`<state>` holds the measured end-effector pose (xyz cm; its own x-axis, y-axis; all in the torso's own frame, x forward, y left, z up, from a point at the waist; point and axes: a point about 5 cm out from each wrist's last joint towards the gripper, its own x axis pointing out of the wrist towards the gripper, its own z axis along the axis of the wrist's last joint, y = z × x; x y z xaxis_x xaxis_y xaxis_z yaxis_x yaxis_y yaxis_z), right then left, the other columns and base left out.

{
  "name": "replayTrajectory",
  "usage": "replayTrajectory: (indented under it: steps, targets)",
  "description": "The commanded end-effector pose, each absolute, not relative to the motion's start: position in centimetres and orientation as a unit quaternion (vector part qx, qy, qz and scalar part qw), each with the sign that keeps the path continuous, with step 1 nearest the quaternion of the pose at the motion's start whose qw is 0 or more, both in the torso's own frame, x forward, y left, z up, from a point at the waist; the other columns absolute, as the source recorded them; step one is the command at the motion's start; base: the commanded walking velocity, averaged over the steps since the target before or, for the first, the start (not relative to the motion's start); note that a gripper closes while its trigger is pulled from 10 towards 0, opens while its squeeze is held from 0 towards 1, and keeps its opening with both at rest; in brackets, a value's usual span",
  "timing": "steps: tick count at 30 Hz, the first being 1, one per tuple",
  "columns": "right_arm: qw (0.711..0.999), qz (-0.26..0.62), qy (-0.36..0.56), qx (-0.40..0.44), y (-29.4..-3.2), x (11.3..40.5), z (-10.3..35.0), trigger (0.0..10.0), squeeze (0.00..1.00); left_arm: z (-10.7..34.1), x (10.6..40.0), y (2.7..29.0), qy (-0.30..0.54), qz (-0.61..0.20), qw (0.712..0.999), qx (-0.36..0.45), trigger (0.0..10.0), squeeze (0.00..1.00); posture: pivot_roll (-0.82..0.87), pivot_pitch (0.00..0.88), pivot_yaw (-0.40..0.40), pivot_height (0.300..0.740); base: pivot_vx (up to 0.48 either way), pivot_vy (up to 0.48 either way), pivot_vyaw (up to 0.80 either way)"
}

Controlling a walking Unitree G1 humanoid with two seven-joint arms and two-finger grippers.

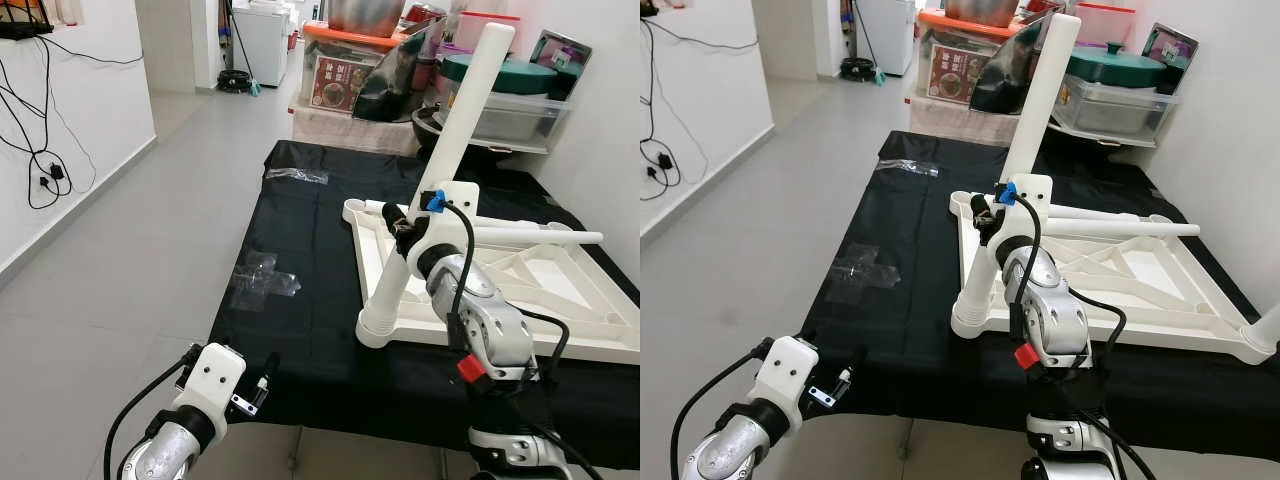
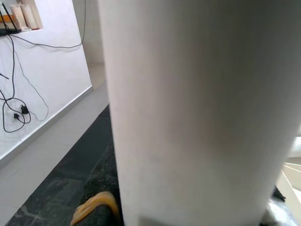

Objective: Building children table

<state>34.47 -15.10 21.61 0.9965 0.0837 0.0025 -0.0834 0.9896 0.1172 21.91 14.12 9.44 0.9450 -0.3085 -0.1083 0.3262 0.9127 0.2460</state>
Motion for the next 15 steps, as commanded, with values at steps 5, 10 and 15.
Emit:
replayTrajectory:
  steps: [5,10,15]
  targets:
    - [0.998,0.019,0.025,0.055,-15.86,34.47,20.47,10.0,0.0,8.99,22.0,13.98,0.039,-0.17,0.976,0.132,10.0,0.0,0.06,0.0,-0.109,0.74,0.0,0.0,0.0]
    - [0.998,0.023,0.018,0.052,-15.7,34.48,20.74,10.0,0.0,8.95,22.05,13.95,0.038,-0.171,0.976,0.133,10.0,0.0,0.06,0.0,-0.106,0.74,0.0,0.0,0.0]
    - [0.998,0.023,0.016,0.051,-15.7,34.47,20.78,10.0,0.0,8.9,22.08,13.91,0.039,-0.171,0.975,0.133,10.0,0.0,0.06,0.0,-0.105,0.74,0.0,0.0,0.0]
